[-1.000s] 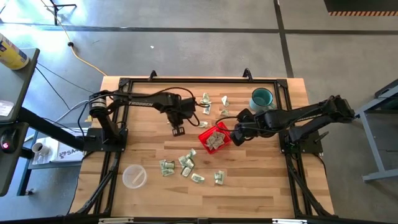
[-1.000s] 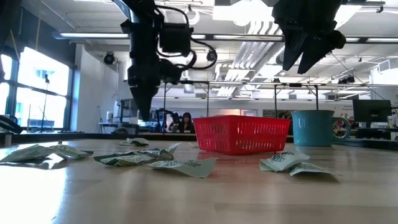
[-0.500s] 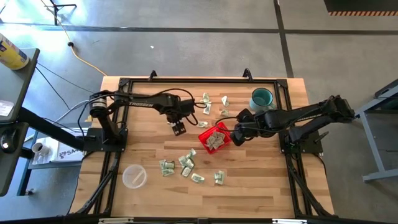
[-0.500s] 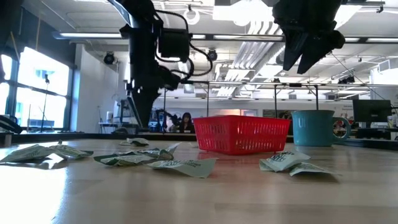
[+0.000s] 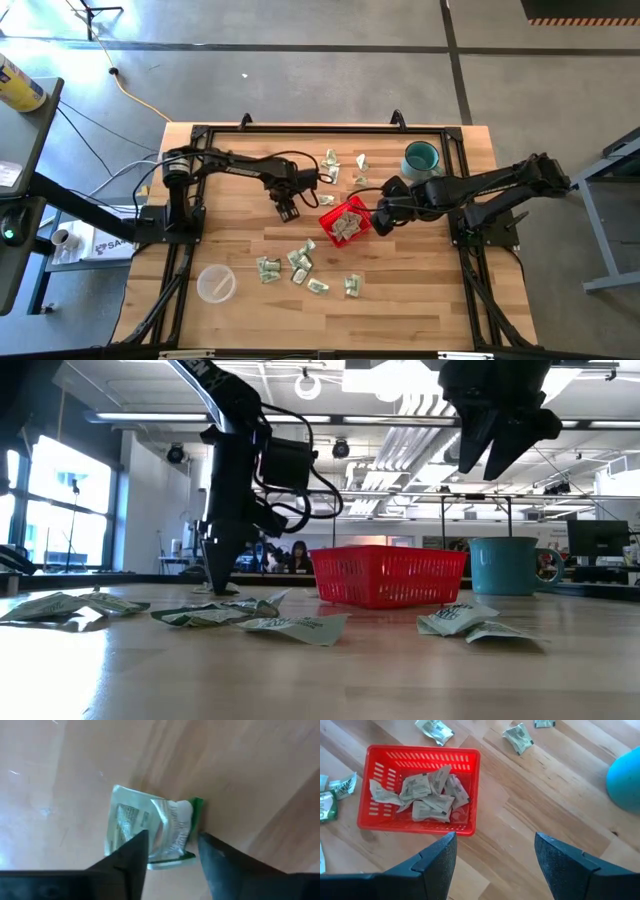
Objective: Pick and place items into bin
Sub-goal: Put the green stevia pack into the red bin, then put the white stevia pack into the red bin
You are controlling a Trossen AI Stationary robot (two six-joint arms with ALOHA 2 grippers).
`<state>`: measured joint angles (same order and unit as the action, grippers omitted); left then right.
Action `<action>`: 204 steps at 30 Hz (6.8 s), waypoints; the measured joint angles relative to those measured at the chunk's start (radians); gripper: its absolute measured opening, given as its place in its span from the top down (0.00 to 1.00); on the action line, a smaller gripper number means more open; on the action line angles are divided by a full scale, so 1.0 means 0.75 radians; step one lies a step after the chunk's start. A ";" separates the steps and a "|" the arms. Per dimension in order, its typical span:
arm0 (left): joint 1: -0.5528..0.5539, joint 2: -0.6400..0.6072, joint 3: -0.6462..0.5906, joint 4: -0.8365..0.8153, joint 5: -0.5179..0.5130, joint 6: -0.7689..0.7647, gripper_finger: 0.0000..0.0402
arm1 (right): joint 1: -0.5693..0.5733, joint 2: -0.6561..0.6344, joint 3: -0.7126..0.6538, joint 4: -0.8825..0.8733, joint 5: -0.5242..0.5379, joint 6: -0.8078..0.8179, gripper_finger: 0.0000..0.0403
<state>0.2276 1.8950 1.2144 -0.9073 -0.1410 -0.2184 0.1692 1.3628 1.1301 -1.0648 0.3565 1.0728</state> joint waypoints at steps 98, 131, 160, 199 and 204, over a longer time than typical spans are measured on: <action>-0.490 -0.607 -0.588 0.327 0.163 -0.449 0.17 | 0.327 0.791 0.449 0.377 -0.142 -0.372 0.99; -0.601 -0.606 -0.644 0.442 0.111 -0.524 0.17 | 0.437 0.786 0.201 0.388 -0.378 -0.151 0.25; -0.601 -0.606 -0.645 0.432 0.111 -0.479 0.17 | 0.221 0.679 0.484 0.129 0.115 -0.215 0.98; -0.714 -0.467 -0.616 0.517 0.362 -0.860 0.17 | 0.311 0.680 0.479 -0.028 -0.089 -0.239 0.28; -0.732 -0.465 -0.575 0.501 0.317 -0.975 0.17 | 0.462 0.682 0.479 0.026 -0.098 -0.531 0.28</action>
<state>-0.3213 1.5462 0.7828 -0.5315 0.0967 -0.9494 0.5157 1.8743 1.4895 -1.0453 0.2829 0.6748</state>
